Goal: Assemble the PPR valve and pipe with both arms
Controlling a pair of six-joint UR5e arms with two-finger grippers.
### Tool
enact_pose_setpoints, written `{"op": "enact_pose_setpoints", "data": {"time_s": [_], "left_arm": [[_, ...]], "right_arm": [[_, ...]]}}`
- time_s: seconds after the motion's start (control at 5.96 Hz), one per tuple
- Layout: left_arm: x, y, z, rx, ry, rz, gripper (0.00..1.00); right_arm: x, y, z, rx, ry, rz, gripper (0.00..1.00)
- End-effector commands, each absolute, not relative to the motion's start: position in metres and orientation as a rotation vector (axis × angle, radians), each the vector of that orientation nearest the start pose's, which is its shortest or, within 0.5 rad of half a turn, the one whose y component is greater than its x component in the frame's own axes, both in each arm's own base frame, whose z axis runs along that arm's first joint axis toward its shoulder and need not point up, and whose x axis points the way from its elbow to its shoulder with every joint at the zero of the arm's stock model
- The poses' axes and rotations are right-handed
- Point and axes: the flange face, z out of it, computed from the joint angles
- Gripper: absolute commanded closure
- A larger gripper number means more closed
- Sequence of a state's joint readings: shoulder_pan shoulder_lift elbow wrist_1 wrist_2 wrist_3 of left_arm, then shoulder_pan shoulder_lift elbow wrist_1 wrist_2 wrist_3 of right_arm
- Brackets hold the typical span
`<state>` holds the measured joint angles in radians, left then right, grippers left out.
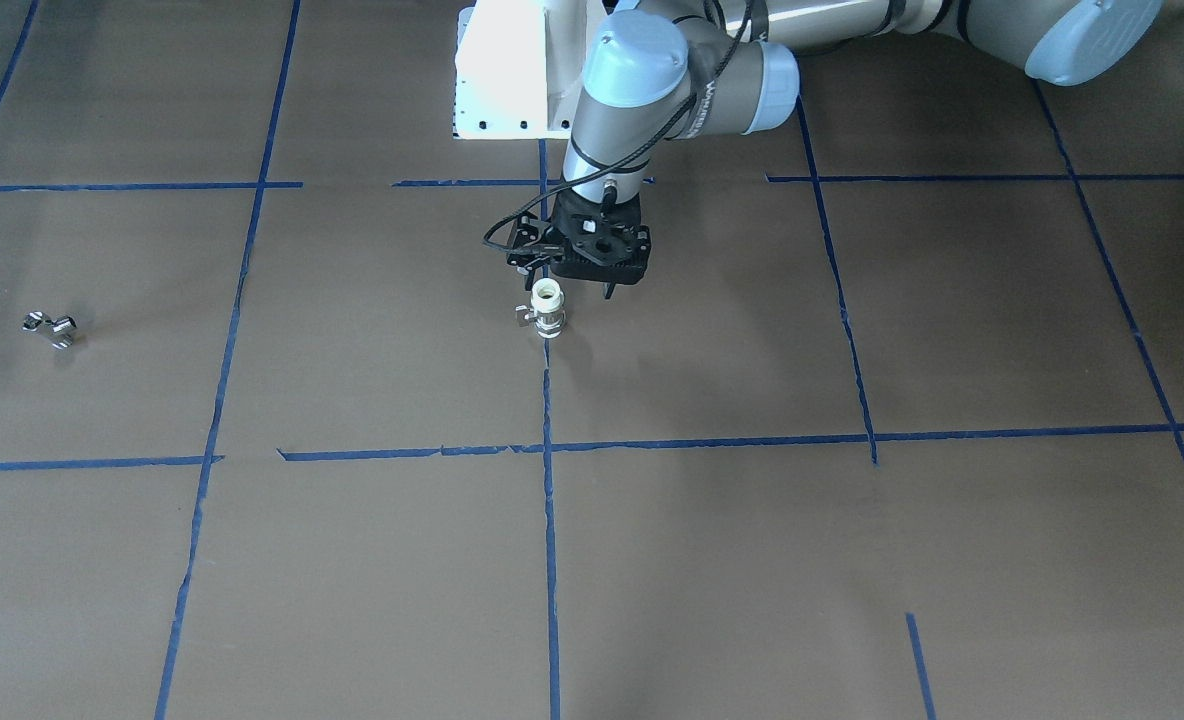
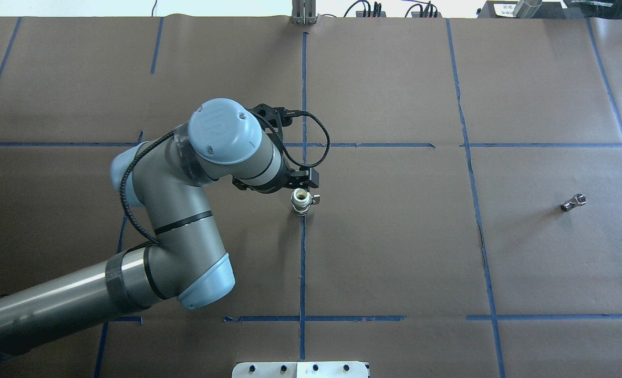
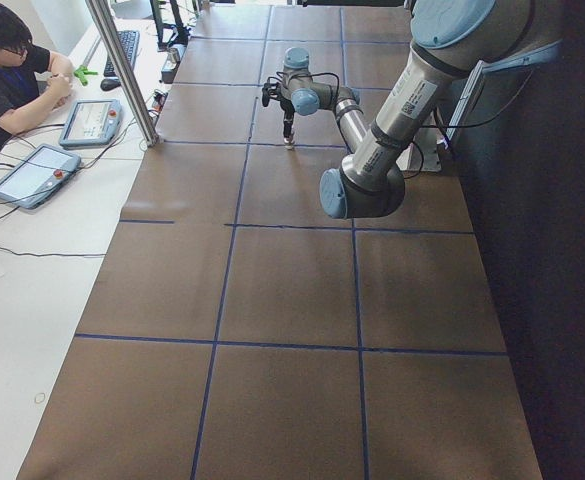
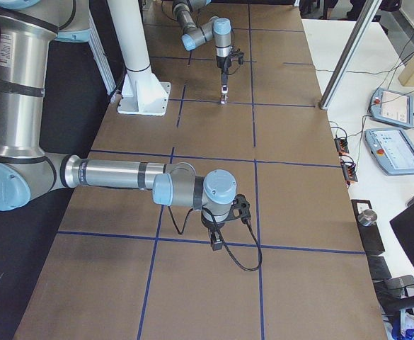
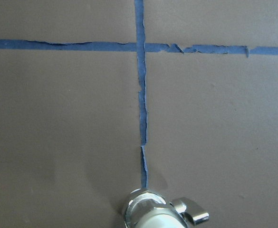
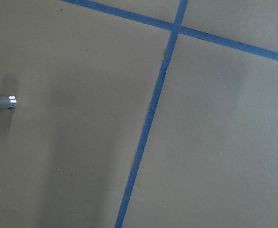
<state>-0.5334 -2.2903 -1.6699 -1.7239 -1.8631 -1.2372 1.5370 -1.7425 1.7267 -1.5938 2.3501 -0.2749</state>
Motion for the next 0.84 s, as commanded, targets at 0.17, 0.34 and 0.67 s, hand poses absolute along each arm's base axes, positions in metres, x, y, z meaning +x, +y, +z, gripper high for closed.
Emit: {"op": "enact_pose_setpoints", "data": {"time_s": [0.17, 0.34, 0.67], "left_arm": [[0.424, -0.462, 0.212, 0.187, 0.871, 0.07, 0.0], [0.378, -0.49, 0.252, 0.21, 0.805, 0.167, 0.0], [0.237, -0.546, 0.36, 0.19, 0.733, 0.271, 0.0]], "right_arm": [[0.049, -0.426, 0.656, 0.073, -0.779, -0.285, 0.0], [0.049, -0.434, 0.649, 0.096, -0.775, -0.296, 0.0], [0.042, -0.443, 0.64, 0.127, -0.773, -0.314, 0.0]]}}
